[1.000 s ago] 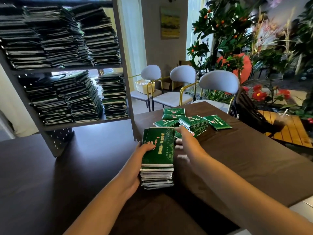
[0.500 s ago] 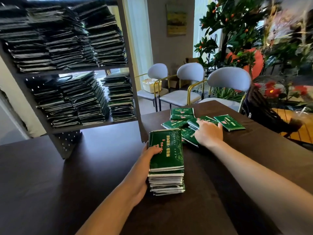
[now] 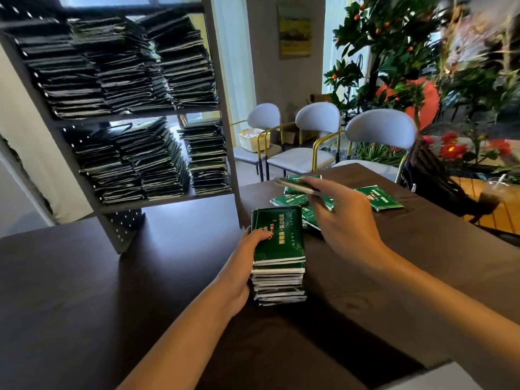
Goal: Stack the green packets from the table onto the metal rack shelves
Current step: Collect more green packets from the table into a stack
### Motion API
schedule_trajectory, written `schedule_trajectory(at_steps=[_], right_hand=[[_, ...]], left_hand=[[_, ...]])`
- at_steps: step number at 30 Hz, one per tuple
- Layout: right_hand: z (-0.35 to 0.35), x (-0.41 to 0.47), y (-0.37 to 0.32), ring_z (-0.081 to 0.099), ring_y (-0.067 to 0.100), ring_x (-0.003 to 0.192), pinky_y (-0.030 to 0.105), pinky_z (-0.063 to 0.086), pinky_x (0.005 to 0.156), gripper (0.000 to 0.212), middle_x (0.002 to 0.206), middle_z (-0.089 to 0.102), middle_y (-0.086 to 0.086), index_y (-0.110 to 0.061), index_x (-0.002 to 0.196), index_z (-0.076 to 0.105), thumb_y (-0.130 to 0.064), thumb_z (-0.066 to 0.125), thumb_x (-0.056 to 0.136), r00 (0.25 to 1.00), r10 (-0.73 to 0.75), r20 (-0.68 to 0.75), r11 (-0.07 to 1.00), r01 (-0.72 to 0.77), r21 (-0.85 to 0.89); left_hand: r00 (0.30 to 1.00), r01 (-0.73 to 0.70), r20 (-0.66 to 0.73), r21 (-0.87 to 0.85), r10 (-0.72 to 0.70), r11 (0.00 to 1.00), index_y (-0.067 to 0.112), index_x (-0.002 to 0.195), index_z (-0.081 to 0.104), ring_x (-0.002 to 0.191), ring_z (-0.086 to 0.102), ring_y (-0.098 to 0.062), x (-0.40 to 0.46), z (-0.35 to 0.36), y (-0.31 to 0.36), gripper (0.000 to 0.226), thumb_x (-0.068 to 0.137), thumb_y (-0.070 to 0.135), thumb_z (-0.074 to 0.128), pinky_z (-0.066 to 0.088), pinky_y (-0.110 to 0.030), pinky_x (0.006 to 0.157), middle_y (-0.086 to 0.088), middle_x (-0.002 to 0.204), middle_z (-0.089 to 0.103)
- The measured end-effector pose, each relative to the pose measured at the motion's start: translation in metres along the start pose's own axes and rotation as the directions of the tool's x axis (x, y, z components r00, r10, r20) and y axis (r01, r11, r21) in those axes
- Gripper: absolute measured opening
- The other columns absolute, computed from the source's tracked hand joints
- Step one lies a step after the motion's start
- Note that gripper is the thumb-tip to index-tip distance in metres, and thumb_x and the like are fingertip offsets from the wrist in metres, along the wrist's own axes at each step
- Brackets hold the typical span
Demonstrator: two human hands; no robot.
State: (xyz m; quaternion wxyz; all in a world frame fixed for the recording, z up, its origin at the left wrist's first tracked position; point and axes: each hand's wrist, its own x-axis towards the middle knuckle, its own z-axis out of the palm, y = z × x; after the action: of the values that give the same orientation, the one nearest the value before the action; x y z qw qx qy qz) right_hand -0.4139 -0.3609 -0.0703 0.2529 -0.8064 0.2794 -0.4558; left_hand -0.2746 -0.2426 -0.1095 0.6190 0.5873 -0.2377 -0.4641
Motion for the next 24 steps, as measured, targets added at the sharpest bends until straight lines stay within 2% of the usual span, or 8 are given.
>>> schedule_trajectory(at_steps=[4,8,12,16,17,19,20,24], right_hand=[[-0.004,-0.026,-0.017,0.059,0.016,0.12,0.044,0.049,0.104,0.039,0.128,0.068,-0.006,-0.025,0.129,0.068,-0.014,0.064,0.092,0.966,-0.125,0.226,0.983,0.151,-0.104],[-0.003,-0.042,-0.021,0.053,0.013,0.122,0.04,0.042,0.107,0.041,0.129,0.066,-0.009,-0.03,0.128,0.068,-0.027,0.056,0.089,0.937,-0.15,0.315,0.958,0.217,-0.188],[0.002,-0.045,-0.019,0.042,0.0,0.13,0.028,0.032,0.111,0.05,0.139,0.056,-0.018,-0.035,0.134,0.063,-0.034,0.051,0.085,0.882,-0.118,0.457,0.976,0.188,-0.11],[0.001,-0.026,-0.005,0.054,-0.003,0.063,0.018,0.044,0.063,0.036,0.082,0.066,-0.027,-0.028,0.128,0.065,-0.014,0.053,0.097,0.933,0.192,0.304,0.923,-0.277,0.267],[0.005,-0.017,0.008,0.051,-0.001,0.061,0.021,0.044,0.063,0.036,0.086,0.068,-0.025,-0.026,0.128,0.064,-0.012,0.053,0.097,0.941,0.242,0.237,0.932,-0.294,0.215],[0.014,0.001,0.041,0.058,0.011,0.109,0.032,0.046,0.093,0.045,0.134,0.061,-0.007,-0.023,0.138,0.056,-0.016,0.058,0.093,0.947,0.248,0.204,0.965,-0.222,-0.142],[0.02,0.007,0.058,0.044,0.02,0.135,0.039,0.039,0.107,0.055,0.151,0.047,0.002,-0.022,0.144,0.048,-0.02,0.061,0.091,0.926,0.274,0.26,0.927,-0.183,-0.328],[0.043,0.009,0.106,0.006,0.028,0.155,0.052,0.02,0.121,0.072,0.168,0.015,0.006,-0.023,0.158,0.023,-0.023,0.052,0.092,0.814,0.419,0.402,0.764,-0.077,-0.64]], left_hand=[[0.999,-0.053,0.001,0.022,0.053,0.998,0.01,0.128,0.061,0.096,0.072,-0.031,-0.002,0.001,0.0,0.041,0.102,0.038,0.046,0.053,-0.041,0.08,-0.019,0.109,0.074],[0.997,-0.077,-0.006,-0.044,0.077,0.996,0.014,0.098,0.077,0.083,0.074,-0.026,-0.004,-0.004,0.001,0.053,0.105,0.044,0.035,0.053,-0.039,0.078,-0.016,0.096,0.076],[0.997,-0.078,0.018,-0.035,0.078,0.996,0.018,0.119,0.071,0.099,0.072,-0.032,-0.004,-0.005,0.004,0.046,0.1,0.05,0.044,0.055,-0.045,0.088,-0.018,0.111,0.074],[0.997,-0.058,0.053,0.038,0.056,0.998,0.021,0.136,0.057,0.114,0.067,-0.033,0.002,-0.005,0.0,0.042,0.101,0.042,0.049,0.045,-0.052,0.108,-0.012,0.118,0.073],[0.998,-0.051,0.045,0.036,0.049,0.998,0.02,0.136,0.058,0.114,0.067,-0.032,0.003,-0.005,0.0,0.041,0.101,0.042,0.049,0.045,-0.051,0.109,-0.012,0.117,0.073],[0.998,-0.049,0.041,0.032,0.048,0.998,0.019,0.134,0.059,0.112,0.068,-0.03,0.003,-0.006,0.0,0.041,0.101,0.042,0.049,0.045,-0.049,0.108,-0.011,0.115,0.074],[0.998,-0.052,0.049,0.036,0.05,0.998,0.019,0.134,0.059,0.111,0.069,-0.029,0.003,-0.007,-0.001,0.041,0.101,0.042,0.049,0.046,-0.048,0.107,-0.01,0.114,0.075],[0.996,-0.06,0.074,0.036,0.058,0.998,0.02,0.133,0.059,0.108,0.07,-0.027,0.002,-0.007,-0.001,0.042,0.1,0.043,0.049,0.049,-0.042,0.1,-0.009,0.112,0.075]])
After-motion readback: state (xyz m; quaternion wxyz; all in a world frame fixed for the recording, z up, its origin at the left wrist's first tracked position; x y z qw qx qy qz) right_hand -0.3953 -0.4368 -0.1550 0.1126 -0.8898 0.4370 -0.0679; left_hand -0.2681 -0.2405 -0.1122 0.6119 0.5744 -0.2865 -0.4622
